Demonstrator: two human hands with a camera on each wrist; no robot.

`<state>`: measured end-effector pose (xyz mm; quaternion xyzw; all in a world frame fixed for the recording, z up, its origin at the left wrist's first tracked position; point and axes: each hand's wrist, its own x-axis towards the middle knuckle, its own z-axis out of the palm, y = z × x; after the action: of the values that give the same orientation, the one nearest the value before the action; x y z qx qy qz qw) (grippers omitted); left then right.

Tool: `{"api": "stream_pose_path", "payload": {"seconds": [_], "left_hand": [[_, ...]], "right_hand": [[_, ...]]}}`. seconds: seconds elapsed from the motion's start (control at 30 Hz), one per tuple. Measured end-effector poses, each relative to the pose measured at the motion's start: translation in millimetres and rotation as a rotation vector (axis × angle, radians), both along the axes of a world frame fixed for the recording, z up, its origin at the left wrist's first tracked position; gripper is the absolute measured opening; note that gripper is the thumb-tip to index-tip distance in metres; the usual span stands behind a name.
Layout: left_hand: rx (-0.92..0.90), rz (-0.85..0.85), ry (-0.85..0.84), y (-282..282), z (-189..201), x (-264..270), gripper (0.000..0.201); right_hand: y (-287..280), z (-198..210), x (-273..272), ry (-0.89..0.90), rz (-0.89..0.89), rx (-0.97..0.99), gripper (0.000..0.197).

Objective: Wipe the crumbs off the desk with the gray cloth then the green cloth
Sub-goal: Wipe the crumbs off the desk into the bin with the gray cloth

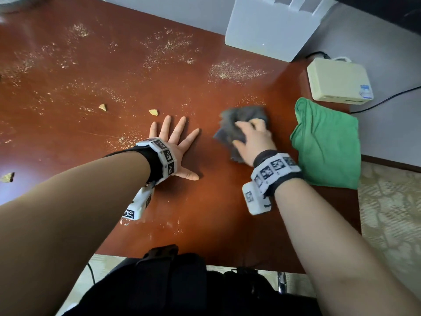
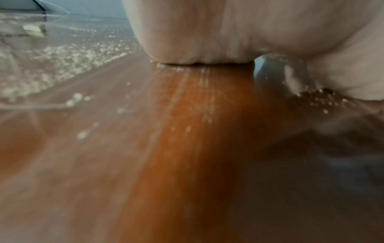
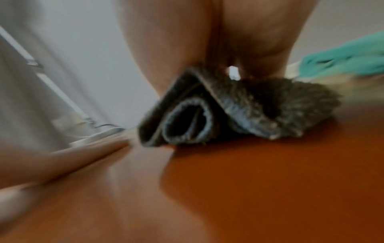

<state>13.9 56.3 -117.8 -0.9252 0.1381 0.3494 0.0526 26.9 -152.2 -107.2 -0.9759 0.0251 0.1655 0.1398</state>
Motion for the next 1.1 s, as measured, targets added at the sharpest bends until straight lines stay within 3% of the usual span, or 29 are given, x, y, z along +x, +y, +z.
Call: {"api": "stream_pose_path", "payload": {"seconds": [0.07, 0.13, 0.23, 0.33, 0.4, 0.57, 0.73, 0.8, 0.87, 0.97, 1.03, 1.1], "left_hand": [[0.01, 0.012, -0.002, -2, 0, 5, 0.122], [0.02, 0.018, -0.005, -4, 0, 6, 0.123], [0.011, 0.027, -0.011, -4, -2, 6, 0.123], [0.012, 0.035, -0.009, -4, -3, 7, 0.123], [0.014, 0.038, -0.007, -4, -4, 9, 0.123], [0.012, 0.042, 0.003, -5, -3, 11, 0.123], [0.006, 0.047, 0.0, -6, -2, 12, 0.122], [0.006, 0.054, -0.002, -6, -2, 12, 0.122], [0.004, 0.063, -0.002, -7, -1, 13, 0.121], [0.001, 0.068, -0.001, -7, -1, 15, 0.121], [-0.003, 0.07, 0.005, -7, 0, 15, 0.121], [-0.001, 0.07, 0.008, -7, -1, 16, 0.121]], "right_hand": [[18, -2, -10, 0.018, 0.196, 0.068, 0.046], [12, 3, -1, 0.005, 0.203, 0.123, 0.051], [-28, 10, 32, -0.18, -0.109, 0.119, 0.049], [-52, 10, 51, -0.058, -0.387, -0.057, 0.04], [-43, 8, 52, 0.039, -0.328, -0.09, 0.041], [6, 4, 31, 0.024, 0.097, -0.136, 0.039], [5, -7, 18, -0.059, 0.17, -0.255, 0.042], [-4, -4, 27, -0.028, 0.192, -0.183, 0.042], [-21, 6, 43, -0.029, 0.112, -0.068, 0.043], [-56, 17, 75, -0.17, -0.241, -0.008, 0.042], [-66, 12, 88, -0.086, -0.409, -0.09, 0.044], [-57, 3, 91, 0.065, -0.391, -0.177, 0.051]]}}
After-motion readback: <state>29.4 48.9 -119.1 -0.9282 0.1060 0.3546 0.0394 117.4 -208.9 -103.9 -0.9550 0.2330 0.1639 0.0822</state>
